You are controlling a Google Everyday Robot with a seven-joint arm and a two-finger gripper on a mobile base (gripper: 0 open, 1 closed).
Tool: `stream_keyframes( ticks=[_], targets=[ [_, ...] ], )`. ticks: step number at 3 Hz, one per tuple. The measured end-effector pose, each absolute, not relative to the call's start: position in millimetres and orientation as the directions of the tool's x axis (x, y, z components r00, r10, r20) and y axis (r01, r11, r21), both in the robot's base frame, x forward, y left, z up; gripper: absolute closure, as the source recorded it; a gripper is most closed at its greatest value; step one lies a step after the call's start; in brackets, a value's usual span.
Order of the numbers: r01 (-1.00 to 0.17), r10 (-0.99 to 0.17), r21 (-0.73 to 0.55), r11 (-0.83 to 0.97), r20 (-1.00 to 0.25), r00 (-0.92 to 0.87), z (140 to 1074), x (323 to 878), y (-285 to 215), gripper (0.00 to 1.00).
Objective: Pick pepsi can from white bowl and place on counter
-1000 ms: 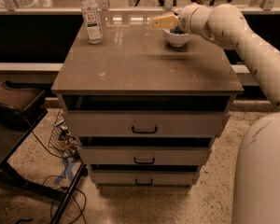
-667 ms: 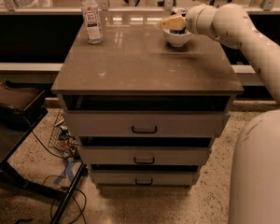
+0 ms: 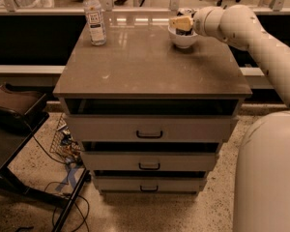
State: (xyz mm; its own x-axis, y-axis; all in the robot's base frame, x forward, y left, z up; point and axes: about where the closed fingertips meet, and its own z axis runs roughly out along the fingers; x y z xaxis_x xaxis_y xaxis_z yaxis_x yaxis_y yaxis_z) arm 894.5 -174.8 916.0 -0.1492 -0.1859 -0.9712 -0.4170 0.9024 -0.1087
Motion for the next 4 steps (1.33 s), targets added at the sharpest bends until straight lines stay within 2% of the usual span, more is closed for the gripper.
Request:
stream_keyframes(
  ticks=[3,4],
  targets=[
    [-0.426,-0.186,-0.105,0.899,-0.971,-0.153,911.3,896.4,-167.2,0.95],
    [-0.424,-0.187,-0.109,0.899,-0.972,-0.146,915.5,896.1,-165.7,1.00]
  ],
)
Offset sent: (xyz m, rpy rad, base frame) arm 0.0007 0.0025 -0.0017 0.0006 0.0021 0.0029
